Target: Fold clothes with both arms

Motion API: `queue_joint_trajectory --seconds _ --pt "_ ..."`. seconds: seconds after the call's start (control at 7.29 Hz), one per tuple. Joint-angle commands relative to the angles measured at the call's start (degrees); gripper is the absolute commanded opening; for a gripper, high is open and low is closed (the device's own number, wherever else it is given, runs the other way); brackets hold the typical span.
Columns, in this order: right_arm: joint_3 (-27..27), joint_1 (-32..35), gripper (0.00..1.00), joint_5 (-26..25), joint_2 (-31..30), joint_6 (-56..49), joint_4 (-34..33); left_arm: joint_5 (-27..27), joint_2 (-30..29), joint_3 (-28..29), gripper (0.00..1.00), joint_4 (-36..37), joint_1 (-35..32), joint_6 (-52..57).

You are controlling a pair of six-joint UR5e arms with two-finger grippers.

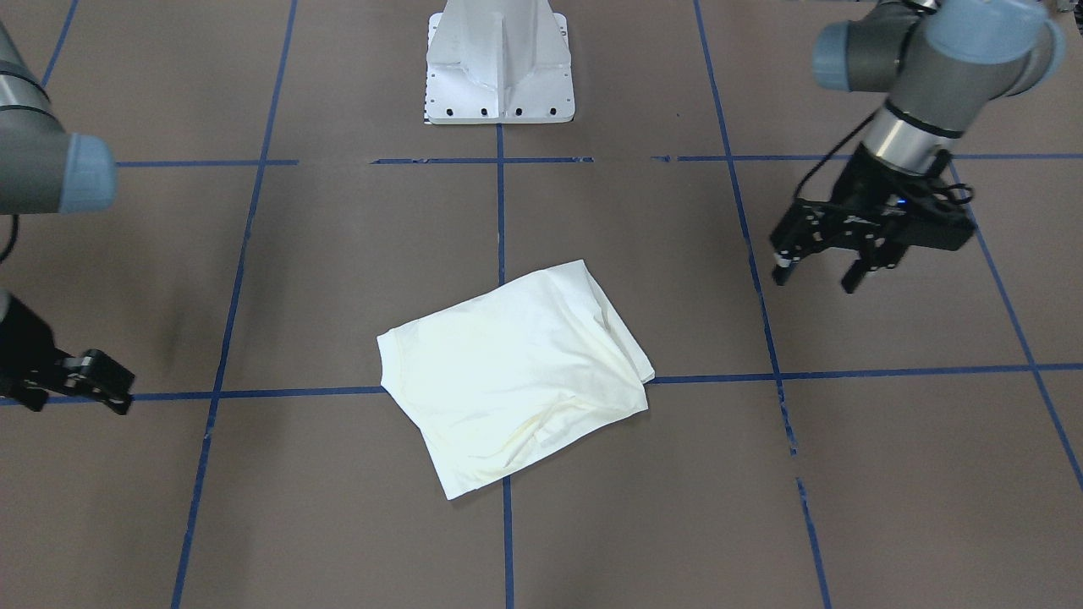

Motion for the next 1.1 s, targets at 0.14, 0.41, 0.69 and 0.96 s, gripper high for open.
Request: queue_joint_trajectory --seconds 0.14,0.41,0.69,0.96 --pt "0.45 13.69 1.0 4.45 -16.45 -32.82 -0.13 -3.91 7.73 3.52 1.0 10.69 -19.44 43.17" --pt "3.07 19.87 1.0 10.95 -22.02 -35.47 -1.11 -11.82 12.67 5.82 1.0 10.53 -25.02 50.77" --pt "5.98 20.32 1.0 10.7 -23.0 -34.94 -1.19 -11.23 13.39 11.6 1.0 9.03 -25.21 50.59" --pt "7.66 20.93 1.0 10.97 -23.97 -29.1 -2.24 -11.58 13.4 12.16 1.0 9.81 -25.21 49.89"
